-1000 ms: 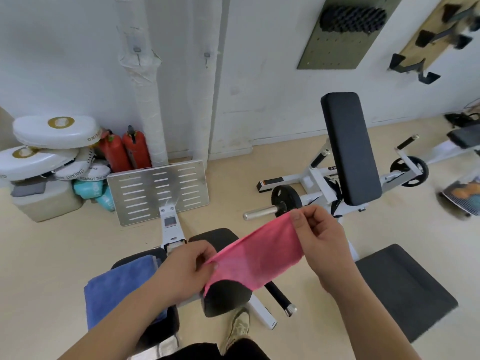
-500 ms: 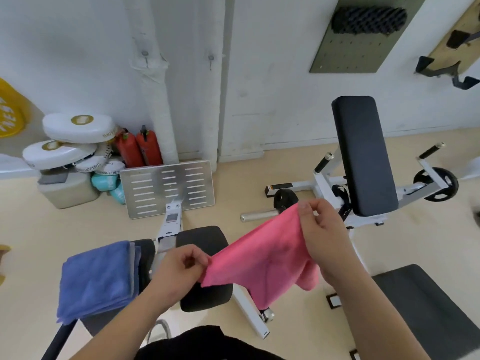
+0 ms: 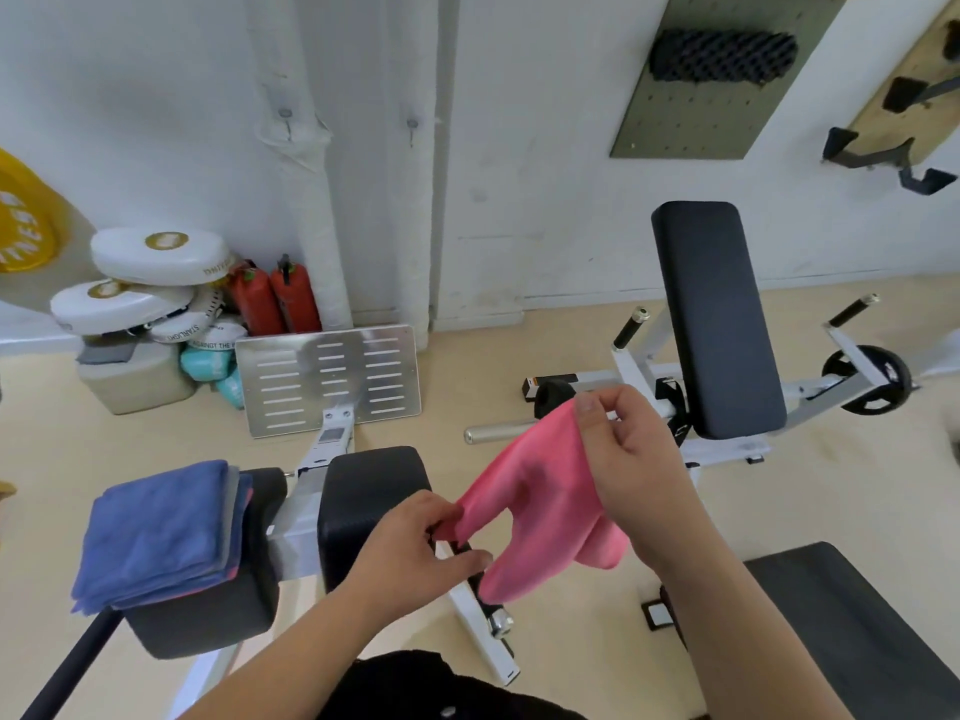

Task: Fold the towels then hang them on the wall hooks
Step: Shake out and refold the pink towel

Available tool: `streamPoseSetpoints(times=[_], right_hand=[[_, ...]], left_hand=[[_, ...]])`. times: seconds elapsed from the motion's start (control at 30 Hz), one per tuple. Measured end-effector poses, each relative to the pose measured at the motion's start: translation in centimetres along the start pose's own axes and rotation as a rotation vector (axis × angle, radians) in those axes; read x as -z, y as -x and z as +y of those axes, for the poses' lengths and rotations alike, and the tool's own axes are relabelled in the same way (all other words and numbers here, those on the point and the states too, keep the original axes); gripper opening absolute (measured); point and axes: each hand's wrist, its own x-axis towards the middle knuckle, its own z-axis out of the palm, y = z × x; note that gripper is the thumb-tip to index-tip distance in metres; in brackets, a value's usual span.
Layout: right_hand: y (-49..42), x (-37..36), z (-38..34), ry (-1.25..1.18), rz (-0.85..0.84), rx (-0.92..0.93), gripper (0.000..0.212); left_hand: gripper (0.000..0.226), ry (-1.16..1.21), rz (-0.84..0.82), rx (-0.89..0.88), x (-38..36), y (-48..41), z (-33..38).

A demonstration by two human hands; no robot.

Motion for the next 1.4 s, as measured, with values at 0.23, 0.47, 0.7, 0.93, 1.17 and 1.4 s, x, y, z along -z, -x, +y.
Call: streamPoseSetpoints(times=[0.23, 0.47, 0.7, 0.93, 1.17, 1.4], right_hand=[[0.9, 2.5, 1.4, 0.014, 0.087, -0.022, 0.019], [1.6, 1.8, 1.1, -0.095, 0.050, -0.077, 0.020], [3.4, 1.0, 0.1, -0.081, -0.058, -0.017, 0.019], [4.3, 1.8, 0.8, -0.104, -0.024, 0.014, 0.023], [5.4, 2.4, 1.4, -0.136, -0.033, 0.004, 0.024], [5.7, 4.1, 3.4, 0.038, 0.057, 0.029, 0.016]], left_hand=[[0.020, -0.069, 0.083, 0.011, 0.3, 0.6, -1.0], [0.024, -0.102, 0.015, -0.058, 0.9, 0.7, -0.9], [0.015, -0.190, 0.103, -0.025, -1.0, -0.2, -0.7], [0.013, -0.174, 0.030, -0.088, -2.3, 0.0, 0.3], [0.019, -0.126, 0.006, -0.113, -3.4, 0.5, 1.3], [0.018, -0.128, 0.077, -0.011, -1.9, 1.7, 0.6]])
